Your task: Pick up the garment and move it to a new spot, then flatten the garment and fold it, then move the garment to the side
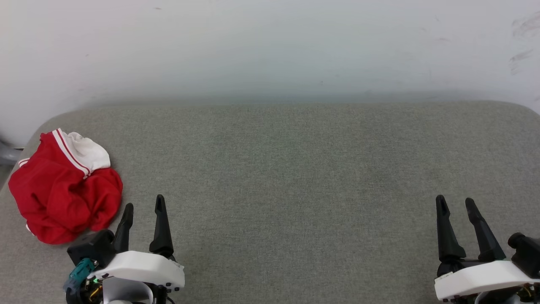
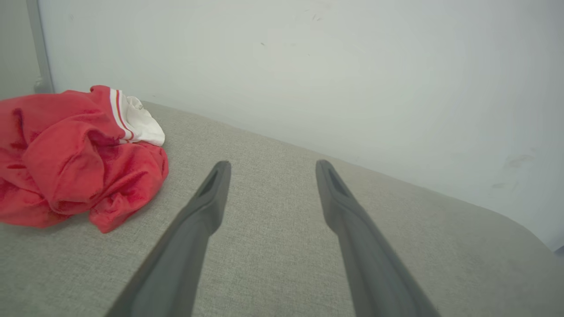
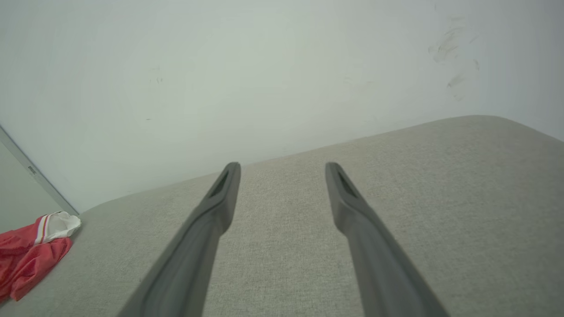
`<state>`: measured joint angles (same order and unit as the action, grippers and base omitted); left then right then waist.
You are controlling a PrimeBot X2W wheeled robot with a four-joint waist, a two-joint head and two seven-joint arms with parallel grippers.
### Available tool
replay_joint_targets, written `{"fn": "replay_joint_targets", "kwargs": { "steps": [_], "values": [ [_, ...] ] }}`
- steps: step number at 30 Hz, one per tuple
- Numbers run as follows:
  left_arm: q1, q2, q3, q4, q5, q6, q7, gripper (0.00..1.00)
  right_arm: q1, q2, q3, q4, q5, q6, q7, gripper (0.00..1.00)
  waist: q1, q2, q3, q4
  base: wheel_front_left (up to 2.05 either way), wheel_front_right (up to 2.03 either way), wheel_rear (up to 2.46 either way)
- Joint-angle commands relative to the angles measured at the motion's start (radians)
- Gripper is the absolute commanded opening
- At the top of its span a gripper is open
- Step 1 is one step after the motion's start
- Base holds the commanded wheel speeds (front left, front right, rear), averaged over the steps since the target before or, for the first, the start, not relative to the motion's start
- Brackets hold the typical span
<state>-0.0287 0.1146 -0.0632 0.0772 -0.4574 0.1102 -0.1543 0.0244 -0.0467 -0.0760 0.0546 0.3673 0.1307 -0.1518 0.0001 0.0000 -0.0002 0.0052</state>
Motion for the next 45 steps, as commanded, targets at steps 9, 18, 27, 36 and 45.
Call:
{"fn": "replay_joint_targets", "kwargs": {
  "steps": [9,18,27,36,45],
  "values": [
    [0.008,0.017,-0.024,-0.019,0.108,0.022,-0.029,1.00,0.011,-0.004,0.002,-0.028,-0.109,0.000,-0.032,1.00,-0.0001,0.0000,0.001,-0.002,0.00,0.00,0.00],
    [0.016,0.021,-0.035,-0.014,0.188,0.033,-0.049,1.00,0.021,-0.005,0.005,-0.039,-0.195,0.000,-0.053,1.00,-0.0001,0.0000,0.003,-0.003,0.00,0.00,0.00],
    [0.022,0.020,-0.035,-0.015,0.269,0.040,-0.072,1.00,0.034,-0.005,0.014,-0.048,-0.272,0.000,-0.073,1.00,-0.0001,0.0000,0.002,0.000,0.00,0.00,0.00],
    [0.031,0.013,-0.027,-0.014,0.332,0.029,-0.089,1.00,0.041,-0.005,0.021,-0.056,-0.327,0.000,-0.089,1.00,-0.0001,0.0000,0.003,0.001,0.00,0.00,0.00],
    [0.040,-0.006,-0.004,-0.005,0.384,0.001,-0.105,1.00,0.049,-0.005,0.022,-0.058,-0.366,0.000,-0.108,1.00,-0.0001,0.0000,0.001,0.001,0.00,0.00,0.00]
  ]
}}
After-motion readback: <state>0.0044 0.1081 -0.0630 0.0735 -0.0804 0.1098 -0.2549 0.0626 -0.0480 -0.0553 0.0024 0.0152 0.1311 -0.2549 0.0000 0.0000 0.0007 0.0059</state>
